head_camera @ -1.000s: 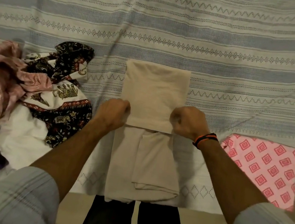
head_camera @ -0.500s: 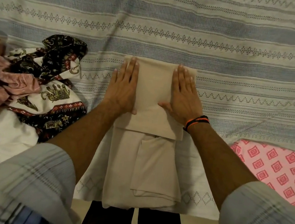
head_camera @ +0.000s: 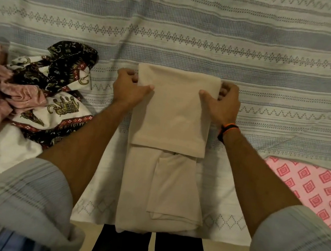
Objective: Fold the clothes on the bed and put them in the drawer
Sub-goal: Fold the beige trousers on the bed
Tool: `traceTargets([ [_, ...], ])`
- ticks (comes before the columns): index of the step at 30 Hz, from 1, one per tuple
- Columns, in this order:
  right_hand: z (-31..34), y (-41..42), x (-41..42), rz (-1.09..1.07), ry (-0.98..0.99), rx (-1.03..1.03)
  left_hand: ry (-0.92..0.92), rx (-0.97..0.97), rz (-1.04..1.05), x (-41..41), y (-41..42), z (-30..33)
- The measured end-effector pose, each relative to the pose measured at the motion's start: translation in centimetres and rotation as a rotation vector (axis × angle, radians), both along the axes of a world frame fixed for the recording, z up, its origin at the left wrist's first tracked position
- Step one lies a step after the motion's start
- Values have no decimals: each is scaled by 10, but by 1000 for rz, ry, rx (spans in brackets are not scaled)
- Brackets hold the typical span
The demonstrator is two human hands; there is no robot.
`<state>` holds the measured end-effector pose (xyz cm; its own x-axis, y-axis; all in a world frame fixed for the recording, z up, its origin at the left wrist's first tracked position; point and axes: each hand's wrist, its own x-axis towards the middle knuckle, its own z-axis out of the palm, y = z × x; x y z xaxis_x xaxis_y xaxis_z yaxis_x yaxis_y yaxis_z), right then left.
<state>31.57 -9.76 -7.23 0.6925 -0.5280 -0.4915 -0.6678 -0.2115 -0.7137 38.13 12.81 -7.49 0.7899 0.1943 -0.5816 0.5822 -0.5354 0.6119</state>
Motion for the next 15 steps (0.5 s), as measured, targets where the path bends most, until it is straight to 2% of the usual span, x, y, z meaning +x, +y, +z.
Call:
traceTargets([
  [2, -2, -9, 4, -49, 81, 134, 74, -44, 7, 3, 1, -3],
  [6, -3, -21, 6, 33, 124, 317, 193, -187, 39, 10, 0, -2],
  [9, 3, -25, 10, 34, 100, 306, 226, -270, 69, 14, 0, 7],
  [15, 27, -28, 34, 4, -13, 264, 82, -260, 81, 35, -6, 42],
])
